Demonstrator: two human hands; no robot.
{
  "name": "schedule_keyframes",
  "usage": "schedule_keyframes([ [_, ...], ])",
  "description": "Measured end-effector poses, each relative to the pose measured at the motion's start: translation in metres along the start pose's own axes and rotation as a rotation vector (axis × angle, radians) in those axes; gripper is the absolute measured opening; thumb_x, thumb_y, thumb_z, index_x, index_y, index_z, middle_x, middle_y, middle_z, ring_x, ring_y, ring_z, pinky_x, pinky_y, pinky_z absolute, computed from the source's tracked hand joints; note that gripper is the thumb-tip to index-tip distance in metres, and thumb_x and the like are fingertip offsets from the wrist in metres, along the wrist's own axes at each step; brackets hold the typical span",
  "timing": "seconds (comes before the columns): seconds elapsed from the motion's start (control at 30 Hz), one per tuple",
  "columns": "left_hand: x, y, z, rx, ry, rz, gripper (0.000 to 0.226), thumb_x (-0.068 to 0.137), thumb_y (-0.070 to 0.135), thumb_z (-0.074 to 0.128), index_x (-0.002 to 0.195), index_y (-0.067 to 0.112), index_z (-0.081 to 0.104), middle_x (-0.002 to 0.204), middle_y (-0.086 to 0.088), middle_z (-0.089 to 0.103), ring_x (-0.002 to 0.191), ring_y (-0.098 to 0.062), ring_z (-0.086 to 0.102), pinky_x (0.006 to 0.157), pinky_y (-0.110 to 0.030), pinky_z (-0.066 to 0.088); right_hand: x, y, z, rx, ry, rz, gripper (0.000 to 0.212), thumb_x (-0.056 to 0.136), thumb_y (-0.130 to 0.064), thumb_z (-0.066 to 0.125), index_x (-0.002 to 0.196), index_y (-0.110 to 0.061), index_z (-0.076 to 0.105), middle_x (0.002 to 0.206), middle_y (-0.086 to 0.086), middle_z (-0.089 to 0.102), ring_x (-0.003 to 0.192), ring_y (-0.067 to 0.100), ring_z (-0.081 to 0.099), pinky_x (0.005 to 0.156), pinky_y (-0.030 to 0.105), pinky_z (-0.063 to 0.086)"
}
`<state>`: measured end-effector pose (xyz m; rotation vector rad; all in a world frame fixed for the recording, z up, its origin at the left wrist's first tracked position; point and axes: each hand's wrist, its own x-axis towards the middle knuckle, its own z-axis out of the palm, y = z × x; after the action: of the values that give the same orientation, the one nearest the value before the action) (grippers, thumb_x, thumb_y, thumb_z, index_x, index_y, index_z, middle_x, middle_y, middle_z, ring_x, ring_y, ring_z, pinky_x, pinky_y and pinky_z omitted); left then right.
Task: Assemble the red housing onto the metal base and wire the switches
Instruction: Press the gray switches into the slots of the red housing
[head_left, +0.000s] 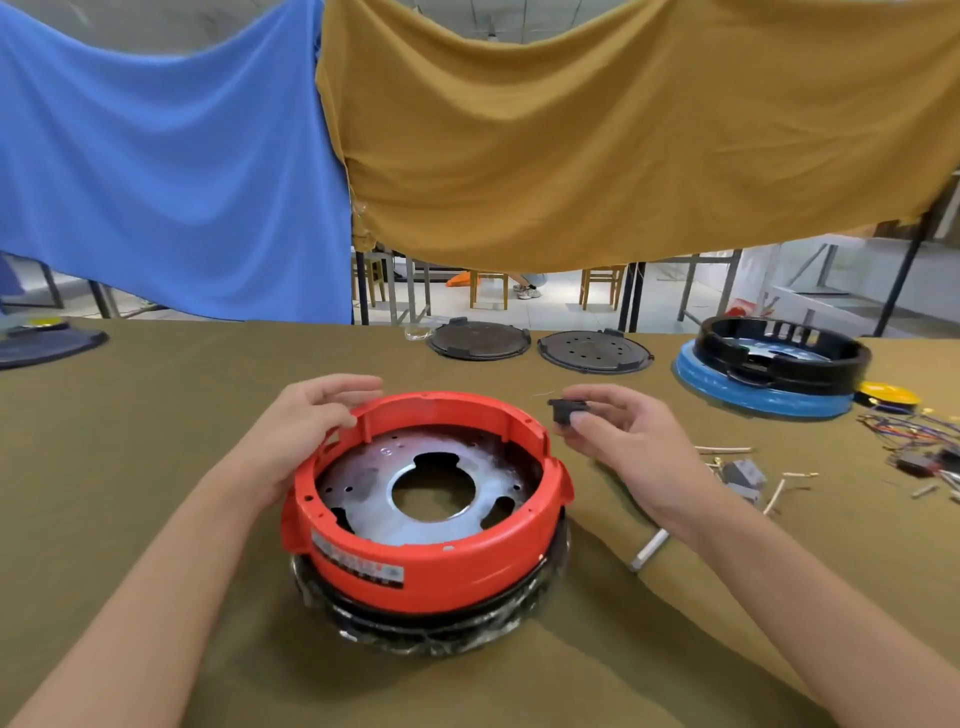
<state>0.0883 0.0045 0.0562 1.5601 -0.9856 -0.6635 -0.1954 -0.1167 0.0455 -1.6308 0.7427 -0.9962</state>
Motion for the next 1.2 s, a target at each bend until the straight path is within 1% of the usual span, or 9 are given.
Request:
schedule_keyframes([
  [0.1, -0.001, 0.005, 0.003, -0.014, 0.149, 0.02, 0.048, 0.083, -0.015, 0.04, 0.107, 0.013, 0.07, 0.109, -0.003, 0.072, 0.089, -0.012, 0.068, 0.076, -0.025, 0.053, 0.0, 0.003, 0.004, 0.247, 0.037, 0.104, 0.024, 0.096, 0.003, 0.053, 0.113, -0.009, 0.066, 0.105, 0.011, 0.075, 0.097, 0.023, 0.073, 0.089, 0.034, 0.057],
  [0.23, 0.0, 0.007, 0.003, 0.122, 0.182, -0.079, 0.04, 0.083, -0.004, 0.041, 0.104, 0.016, 0.068, 0.093, -0.005, 0.064, 0.071, -0.021, 0.051, 0.054, -0.023, 0.037, 0.002, 0.007, 0.002, 0.537, 0.032, 0.222, 0.026, 0.099, 0.005, 0.044, 0.113, -0.002, 0.064, 0.105, 0.019, 0.074, 0.097, 0.028, 0.073, 0.077, 0.035, 0.061],
  [0.4, -0.001, 0.01, 0.001, 0.207, 0.134, -0.104, 0.023, 0.094, 0.018, 0.049, 0.113, 0.023, 0.062, 0.098, 0.004, 0.055, 0.078, -0.015, 0.051, 0.069, -0.029, 0.039, 0.006, 0.007, -0.004, 0.637, 0.039, 0.243, 0.027, 0.102, -0.004, 0.04, 0.115, -0.001, 0.063, 0.106, 0.019, 0.073, 0.082, 0.019, 0.07, 0.069, 0.03, 0.058],
  [0.53, -0.005, 0.005, 0.009, 0.126, -0.135, -0.113, 0.037, 0.097, 0.008, 0.052, 0.128, 0.025, 0.061, 0.127, 0.005, 0.062, 0.111, -0.017, 0.062, 0.1, -0.033, 0.046, 0.004, 0.01, -0.001, 0.505, 0.027, 0.201, 0.026, 0.104, -0.012, 0.044, 0.116, -0.003, 0.064, 0.105, 0.016, 0.073, 0.077, 0.016, 0.068, 0.069, 0.029, 0.057],
  [0.6, -0.006, 0.004, 0.009, 0.159, -0.158, -0.101, 0.038, 0.094, -0.002, 0.05, 0.119, 0.021, 0.068, 0.12, -0.004, 0.07, 0.109, -0.026, 0.066, 0.103, -0.041, 0.048, 0.003, 0.009, 0.001, 0.438, 0.033, 0.167, 0.022, 0.102, -0.01, 0.047, 0.116, -0.005, 0.064, 0.106, 0.015, 0.074, 0.084, 0.018, 0.071, 0.075, 0.031, 0.058],
  [0.8, -0.009, 0.011, 0.01, 0.532, 0.035, 0.106, 0.037, 0.081, -0.005, 0.054, 0.102, 0.021, 0.071, 0.099, 0.003, 0.071, 0.088, -0.014, 0.065, 0.079, -0.024, 0.049, -0.003, 0.005, 0.007, 0.385, 0.075, 0.065, 0.019, 0.092, 0.002, 0.061, 0.106, -0.005, 0.07, 0.105, 0.014, 0.074, 0.101, 0.027, 0.071, 0.089, 0.034, 0.056],
  [0.93, -0.016, 0.019, 0.016, 0.567, 0.145, 0.09, 0.033, 0.08, 0.0, 0.053, 0.096, 0.024, 0.07, 0.094, 0.005, 0.07, 0.089, -0.016, 0.063, 0.081, -0.031, 0.05, -0.002, 0.003, 0.006, 0.503, 0.05, 0.092, 0.017, 0.094, -0.003, 0.059, 0.107, -0.001, 0.07, 0.106, 0.018, 0.074, 0.1, 0.03, 0.071, 0.082, 0.031, 0.059],
  [1.1, -0.029, 0.034, 0.011, 0.629, -0.18, -0.221, 0.031, 0.057, 0.021, 0.056, 0.085, 0.023, 0.068, 0.064, 0.004, 0.058, 0.055, -0.013, 0.053, 0.049, -0.018, 0.038, -0.002, 0.0, 0.003, 0.588, 0.052, 0.147, 0.02, 0.099, -0.011, 0.053, 0.11, 0.0, 0.066, 0.103, 0.021, 0.074, 0.094, 0.029, 0.073, 0.076, 0.032, 0.061],
  [1.2, -0.025, 0.029, 0.008, 0.661, -0.208, -0.172, 0.019, 0.085, 0.039, 0.063, 0.085, 0.021, 0.069, 0.068, 0.005, 0.058, 0.062, -0.014, 0.051, 0.059, -0.023, 0.039, -0.001, 0.0, 0.002, 0.496, 0.022, 0.149, 0.027, 0.1, -0.021, 0.052, 0.109, -0.001, 0.068, 0.101, 0.019, 0.074, 0.079, 0.018, 0.071, 0.072, 0.027, 0.06],
])
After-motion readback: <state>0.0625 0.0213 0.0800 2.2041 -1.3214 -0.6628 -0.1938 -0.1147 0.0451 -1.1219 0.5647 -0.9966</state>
